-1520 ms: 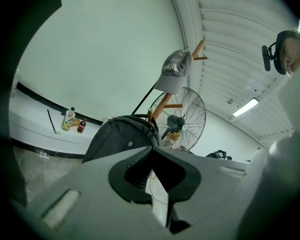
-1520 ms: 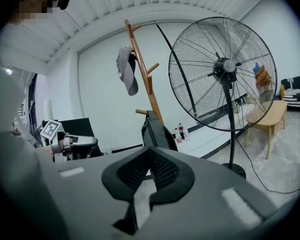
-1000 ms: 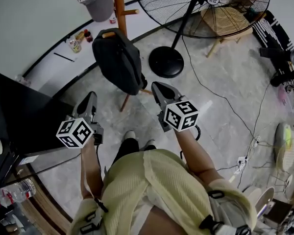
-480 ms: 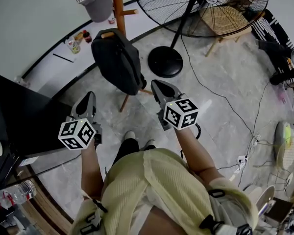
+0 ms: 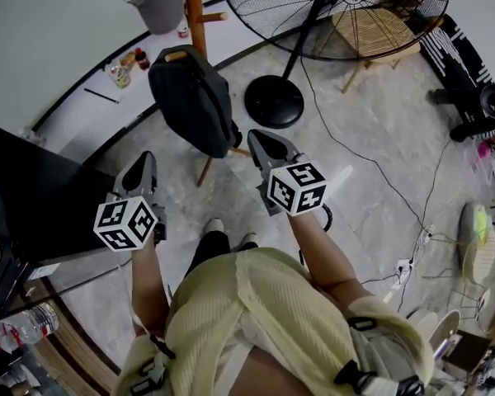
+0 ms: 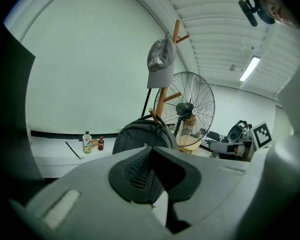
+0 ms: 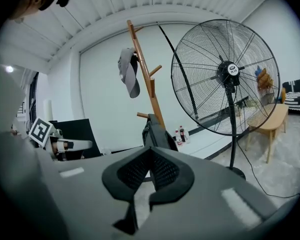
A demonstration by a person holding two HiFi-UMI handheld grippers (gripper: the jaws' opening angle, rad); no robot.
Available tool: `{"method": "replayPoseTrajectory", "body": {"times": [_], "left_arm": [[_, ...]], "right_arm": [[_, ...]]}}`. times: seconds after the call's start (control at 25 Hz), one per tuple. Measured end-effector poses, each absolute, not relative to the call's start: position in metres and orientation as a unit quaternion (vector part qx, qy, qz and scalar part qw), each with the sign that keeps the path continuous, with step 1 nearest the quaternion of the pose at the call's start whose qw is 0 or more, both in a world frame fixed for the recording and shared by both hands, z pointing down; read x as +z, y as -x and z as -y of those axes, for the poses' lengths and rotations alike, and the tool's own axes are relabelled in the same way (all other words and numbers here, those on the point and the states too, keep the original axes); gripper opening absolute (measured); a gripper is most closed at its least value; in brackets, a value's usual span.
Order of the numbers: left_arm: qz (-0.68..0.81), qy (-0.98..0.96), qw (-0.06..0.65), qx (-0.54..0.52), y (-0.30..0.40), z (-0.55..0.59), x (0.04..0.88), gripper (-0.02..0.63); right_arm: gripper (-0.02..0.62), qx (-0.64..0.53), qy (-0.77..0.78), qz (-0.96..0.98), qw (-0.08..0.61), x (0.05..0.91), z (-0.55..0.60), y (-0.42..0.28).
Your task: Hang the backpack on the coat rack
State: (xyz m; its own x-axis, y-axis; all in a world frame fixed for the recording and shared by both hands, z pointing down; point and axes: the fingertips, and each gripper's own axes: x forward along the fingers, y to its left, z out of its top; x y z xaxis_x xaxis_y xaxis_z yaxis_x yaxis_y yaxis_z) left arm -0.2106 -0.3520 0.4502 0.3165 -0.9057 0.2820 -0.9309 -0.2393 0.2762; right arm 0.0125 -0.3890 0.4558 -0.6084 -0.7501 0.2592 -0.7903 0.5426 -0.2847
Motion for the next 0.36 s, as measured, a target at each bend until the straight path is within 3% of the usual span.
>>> {"method": "replayPoseTrajectory", "body": {"times": [0.36], "left_arm": [[0.581,-0.791,0.155,0.108,0.2027,0.3515,0.4558,-0.011]], "right_arm": [[0.003,0.187,-0.445,0.873,0.066,0.4659,0.3926,-0.0128]]}}
